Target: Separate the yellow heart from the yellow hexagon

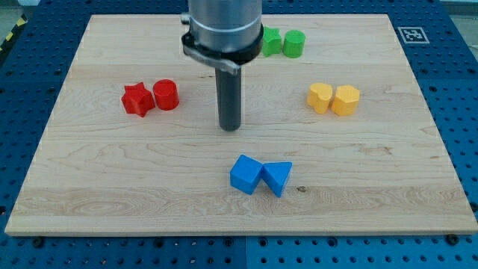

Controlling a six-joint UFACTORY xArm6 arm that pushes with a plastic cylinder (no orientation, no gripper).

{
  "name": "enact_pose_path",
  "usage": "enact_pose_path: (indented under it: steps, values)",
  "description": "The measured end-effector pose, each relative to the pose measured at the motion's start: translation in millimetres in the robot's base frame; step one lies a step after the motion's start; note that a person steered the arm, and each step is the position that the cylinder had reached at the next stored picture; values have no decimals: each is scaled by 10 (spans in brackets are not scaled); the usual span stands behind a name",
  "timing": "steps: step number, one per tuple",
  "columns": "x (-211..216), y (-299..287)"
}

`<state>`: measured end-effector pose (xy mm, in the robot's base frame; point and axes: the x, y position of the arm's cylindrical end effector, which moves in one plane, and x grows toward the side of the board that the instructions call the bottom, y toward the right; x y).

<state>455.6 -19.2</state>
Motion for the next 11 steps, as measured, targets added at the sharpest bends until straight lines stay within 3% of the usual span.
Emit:
enact_pose_path:
  steps: [1,3,4,5,10,11]
  values:
    - [-88,0]
    - [-1148,648]
    - [-1112,1390]
    - [-1041,1496]
    - [260,1496]
    - [344,1586]
